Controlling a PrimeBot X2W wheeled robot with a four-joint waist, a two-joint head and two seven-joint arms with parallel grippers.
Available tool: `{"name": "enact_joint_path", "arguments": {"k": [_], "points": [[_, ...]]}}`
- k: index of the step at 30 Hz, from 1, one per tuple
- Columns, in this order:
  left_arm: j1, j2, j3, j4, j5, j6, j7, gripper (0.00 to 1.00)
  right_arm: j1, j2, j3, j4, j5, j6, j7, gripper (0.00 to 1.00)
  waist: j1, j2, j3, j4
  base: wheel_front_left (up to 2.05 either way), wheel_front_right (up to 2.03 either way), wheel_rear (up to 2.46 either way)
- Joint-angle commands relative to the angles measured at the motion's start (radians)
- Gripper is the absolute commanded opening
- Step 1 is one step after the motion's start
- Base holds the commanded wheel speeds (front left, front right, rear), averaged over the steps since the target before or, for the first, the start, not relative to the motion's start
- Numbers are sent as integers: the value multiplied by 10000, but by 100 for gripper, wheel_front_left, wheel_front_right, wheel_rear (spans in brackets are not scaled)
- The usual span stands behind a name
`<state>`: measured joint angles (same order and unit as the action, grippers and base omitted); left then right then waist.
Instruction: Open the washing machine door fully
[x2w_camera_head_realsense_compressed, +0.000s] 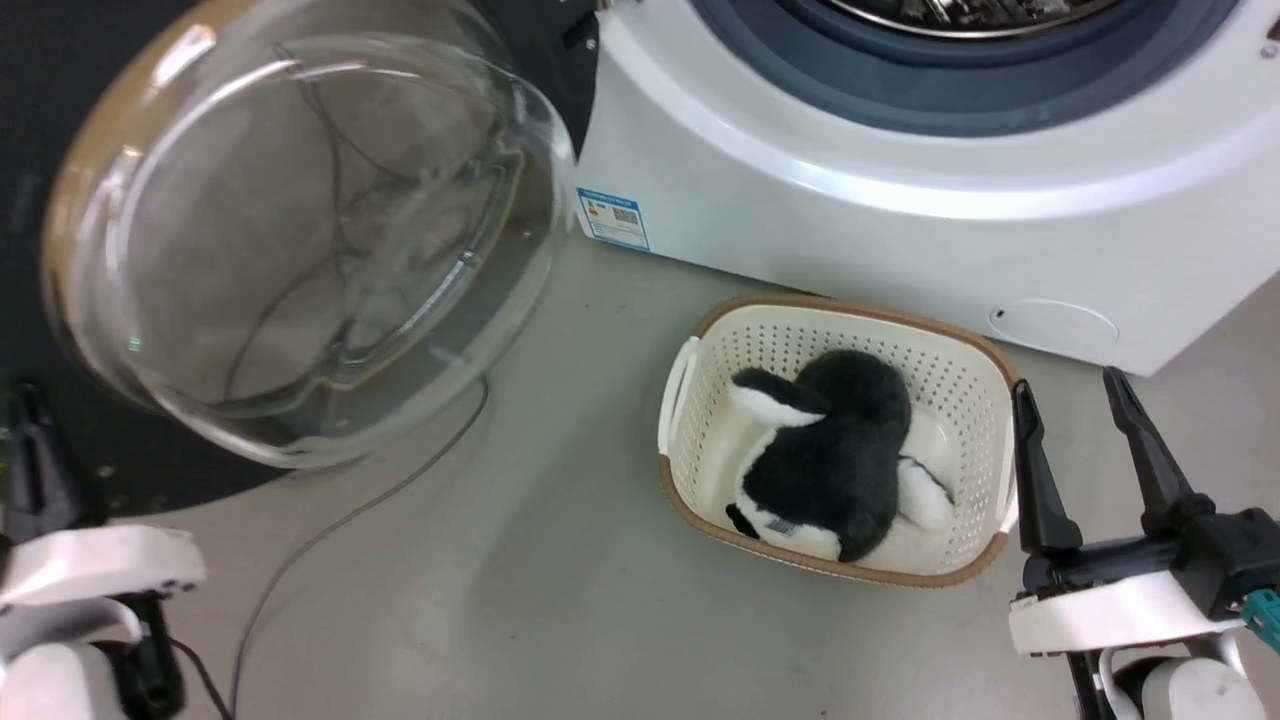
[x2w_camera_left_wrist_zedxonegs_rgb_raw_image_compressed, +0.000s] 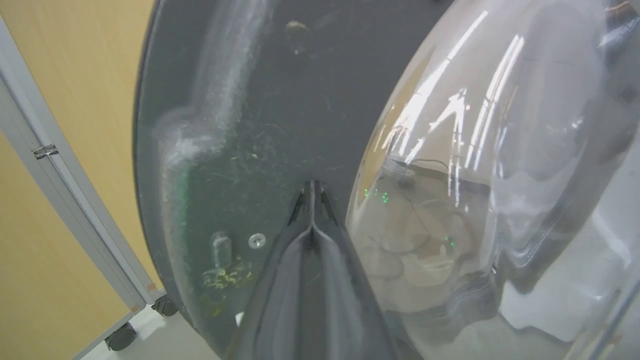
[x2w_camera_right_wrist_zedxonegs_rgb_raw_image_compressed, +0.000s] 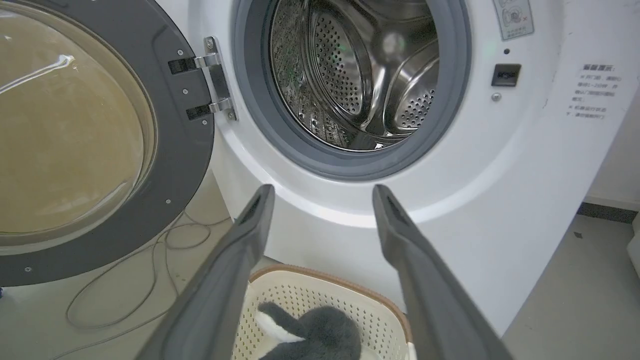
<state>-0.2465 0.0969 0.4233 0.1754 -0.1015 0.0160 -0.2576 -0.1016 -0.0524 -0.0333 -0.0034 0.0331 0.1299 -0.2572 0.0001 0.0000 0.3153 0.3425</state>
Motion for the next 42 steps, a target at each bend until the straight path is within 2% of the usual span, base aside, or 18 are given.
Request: {"name": "enact_joint_path", "arguments": {"k": [1, 10, 29, 35, 42], "points": [[-185, 131, 111, 55, 38, 8, -42, 0, -202, 22, -7, -23, -34, 8, -46, 100, -1, 0, 47, -45, 0, 0, 0], [-1007, 563, 1049, 1076, -37, -238, -42, 0, -413, 22, -16, -30, -92, 8, -46, 100, -1, 0, 305, -236, 0, 0, 0], [-2762, 1579, 1809, 3312, 29, -705, -42, 0, -594, 22, 7, 42, -303, 8, -46, 100, -1, 0, 387, -461, 0, 0, 0], [-2741, 1684, 1843, 3496, 165, -885, -42, 0, -488, 22, -81, 76, -215, 8, -46, 100, -1, 0, 41, -507, 0, 0, 0], [-2129, 1327, 1903, 2852, 271, -1095, -42, 0, -163, 22, -161, 180, 52, 8, -46, 100, -1, 0, -709, -463, 0, 0, 0]]}}
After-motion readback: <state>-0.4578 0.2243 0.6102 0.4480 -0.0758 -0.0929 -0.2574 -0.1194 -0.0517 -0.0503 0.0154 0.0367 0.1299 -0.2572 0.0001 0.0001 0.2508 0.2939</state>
